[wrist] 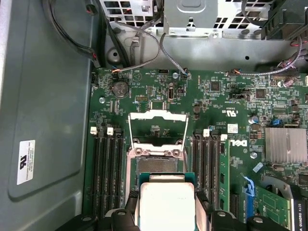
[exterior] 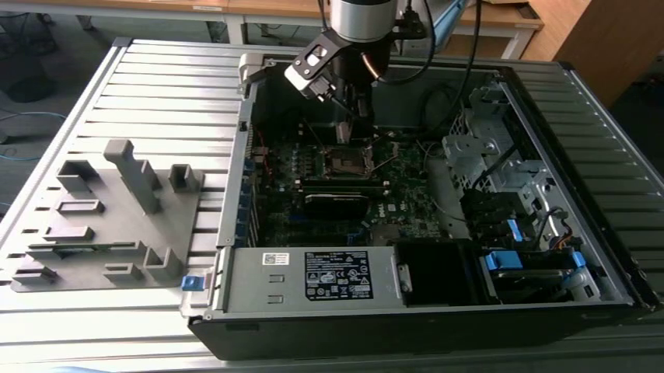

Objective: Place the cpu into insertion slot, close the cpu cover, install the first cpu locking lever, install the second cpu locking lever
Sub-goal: 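Place the cpu into insertion slot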

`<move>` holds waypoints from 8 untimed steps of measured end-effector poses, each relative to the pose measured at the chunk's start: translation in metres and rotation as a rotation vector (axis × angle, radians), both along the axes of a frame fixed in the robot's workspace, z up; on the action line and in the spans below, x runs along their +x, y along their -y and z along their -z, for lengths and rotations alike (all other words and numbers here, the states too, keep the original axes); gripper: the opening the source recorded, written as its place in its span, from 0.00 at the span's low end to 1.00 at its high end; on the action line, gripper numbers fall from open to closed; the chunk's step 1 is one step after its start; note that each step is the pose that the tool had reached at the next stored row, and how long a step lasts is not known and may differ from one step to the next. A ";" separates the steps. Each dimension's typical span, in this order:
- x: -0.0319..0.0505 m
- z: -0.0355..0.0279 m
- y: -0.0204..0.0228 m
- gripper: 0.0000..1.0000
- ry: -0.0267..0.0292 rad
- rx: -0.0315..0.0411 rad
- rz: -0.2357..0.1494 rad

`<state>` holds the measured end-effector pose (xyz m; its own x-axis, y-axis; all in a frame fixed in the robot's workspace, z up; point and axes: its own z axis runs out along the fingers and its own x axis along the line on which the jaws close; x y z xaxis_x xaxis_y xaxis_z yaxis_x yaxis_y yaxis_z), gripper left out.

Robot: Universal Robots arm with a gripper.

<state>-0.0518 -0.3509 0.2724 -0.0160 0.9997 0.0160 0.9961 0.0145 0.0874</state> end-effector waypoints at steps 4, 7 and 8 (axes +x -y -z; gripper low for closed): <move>0.0000 0.0008 -0.0001 0.54 0.0010 0.0007 0.000; -0.0005 0.0033 0.0000 0.54 0.0068 0.0004 0.000; -0.0008 0.0045 0.0000 0.54 0.0096 0.0005 0.000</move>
